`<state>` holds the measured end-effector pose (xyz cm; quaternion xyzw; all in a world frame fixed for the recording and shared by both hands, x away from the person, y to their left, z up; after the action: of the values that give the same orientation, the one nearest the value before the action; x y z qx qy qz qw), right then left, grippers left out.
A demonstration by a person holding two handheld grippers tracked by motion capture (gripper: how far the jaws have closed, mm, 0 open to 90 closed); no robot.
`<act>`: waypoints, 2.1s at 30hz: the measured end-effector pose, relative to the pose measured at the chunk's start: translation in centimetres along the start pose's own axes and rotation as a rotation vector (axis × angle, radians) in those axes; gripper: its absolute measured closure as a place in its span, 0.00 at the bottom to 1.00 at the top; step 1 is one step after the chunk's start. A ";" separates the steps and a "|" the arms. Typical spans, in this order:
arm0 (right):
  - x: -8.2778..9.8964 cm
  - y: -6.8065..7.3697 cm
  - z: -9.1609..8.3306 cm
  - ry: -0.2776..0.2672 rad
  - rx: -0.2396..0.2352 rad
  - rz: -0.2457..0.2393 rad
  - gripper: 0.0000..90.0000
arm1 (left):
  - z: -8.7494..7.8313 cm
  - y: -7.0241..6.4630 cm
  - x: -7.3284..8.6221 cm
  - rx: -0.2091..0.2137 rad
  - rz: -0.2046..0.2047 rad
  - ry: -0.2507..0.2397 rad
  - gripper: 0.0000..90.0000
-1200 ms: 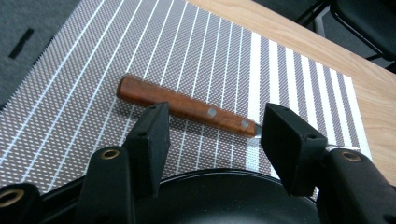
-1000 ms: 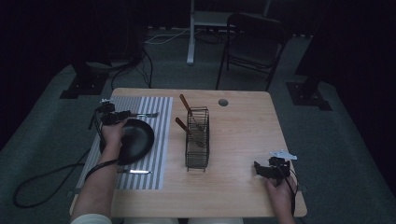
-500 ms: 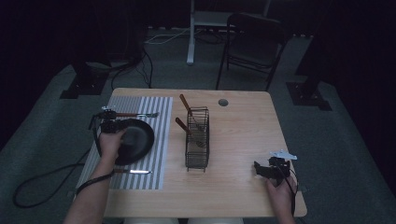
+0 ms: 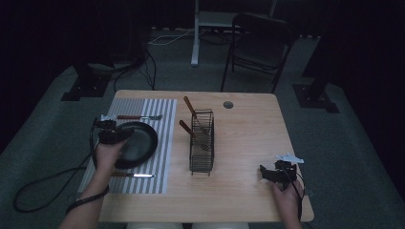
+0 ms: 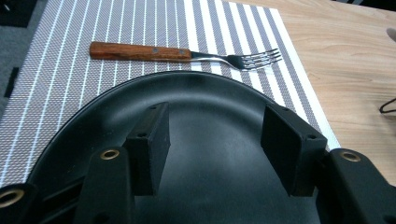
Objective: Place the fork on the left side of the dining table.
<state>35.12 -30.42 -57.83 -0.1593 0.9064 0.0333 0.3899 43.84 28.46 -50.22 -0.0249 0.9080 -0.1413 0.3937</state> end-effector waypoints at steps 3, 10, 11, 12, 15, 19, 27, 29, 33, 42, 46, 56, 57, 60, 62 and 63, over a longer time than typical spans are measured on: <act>0.0 0.0 0.0 0.000 0.000 0.000 0.13 | -0.6 -0.2 0.4 0.005 0.020 0.003 0.47; 0.0 0.0 0.0 0.000 0.000 0.000 0.13 | -1.9 -0.6 1.9 0.011 0.033 -0.011 0.44; 0.0 0.0 0.0 0.000 0.000 0.000 0.13 | -2.1 -0.7 2.1 0.013 0.033 -0.012 0.44; 0.0 0.0 0.0 0.000 0.000 0.000 0.13 | -2.3 -0.7 2.3 0.012 0.038 -0.014 0.44; 0.0 0.0 0.0 0.000 0.000 0.000 0.13 | -2.8 -0.8 2.9 0.003 0.056 -0.013 0.40; 0.0 0.0 0.0 0.000 0.000 0.000 0.13 | -3.6 -1.5 4.0 -0.021 0.104 -0.023 0.31; 0.0 0.0 0.0 0.000 0.000 -0.001 0.13 | -5.2 -2.0 6.0 0.001 0.103 -0.013 0.21; 0.0 0.0 0.0 0.000 0.000 -0.001 0.13 | -5.5 -2.3 6.6 0.002 0.109 -0.006 0.21; 0.0 0.0 0.0 0.000 0.000 0.000 0.13 | -6.4 -2.8 7.7 0.003 0.130 -0.015 0.21; 0.0 0.0 0.0 0.000 0.000 0.002 0.13 | -7.4 -2.0 9.8 -0.028 0.141 -0.015 0.11; 0.0 0.0 0.0 0.000 0.000 0.002 0.13 | -8.1 -1.6 10.6 -0.060 0.147 -0.050 0.11; 0.0 0.0 0.0 0.001 0.000 0.002 0.13 | -8.6 -0.3 12.9 -0.127 0.172 -0.063 0.11; 0.0 0.0 0.0 0.001 0.000 0.001 0.13 | -8.7 -0.1 13.1 -0.126 0.165 -0.066 0.11; 0.0 0.0 0.0 0.001 0.000 0.002 0.13 | -8.8 0.4 13.7 -0.139 0.146 -0.064 0.11; 0.0 0.0 0.0 0.001 0.000 0.001 0.13 | -8.8 0.8 14.1 -0.158 0.148 -0.060 0.11; 0.0 0.0 0.0 0.001 0.000 0.001 0.13 | -8.7 1.0 14.3 -0.167 0.148 -0.052 0.11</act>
<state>35.11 -30.41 -57.82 -0.1586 0.9067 0.0335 0.3895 27.75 29.26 -54.97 0.0061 0.9055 -0.0350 0.4229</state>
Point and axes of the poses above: each handheld gripper's, and its own axes: z roughly forward along the jaws, x roughly out of its underside, y roughly to its left, the point moved 4 cm from there along z, roughly forward along the jaws, and after that the axes turned 6 degrees about -z, right-handed, at the moved point
